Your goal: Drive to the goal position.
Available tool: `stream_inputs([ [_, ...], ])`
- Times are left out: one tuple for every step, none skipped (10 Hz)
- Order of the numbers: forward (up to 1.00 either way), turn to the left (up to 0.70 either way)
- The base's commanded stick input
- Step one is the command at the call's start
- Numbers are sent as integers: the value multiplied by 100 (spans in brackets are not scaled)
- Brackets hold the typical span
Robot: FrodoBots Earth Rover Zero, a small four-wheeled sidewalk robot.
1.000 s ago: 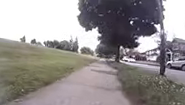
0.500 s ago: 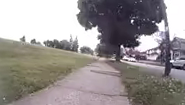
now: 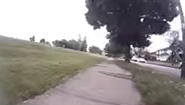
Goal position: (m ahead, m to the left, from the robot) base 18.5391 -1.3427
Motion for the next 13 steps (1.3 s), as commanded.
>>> stream_inputs([
  [70,0],
  [70,0],
  [70,0],
  [70,0],
  [70,0],
  [70,0],
  [70,-27],
  [70,-35],
  [70,-35],
  [70,-28],
  [70,0],
  [70,0],
  [70,0],
])
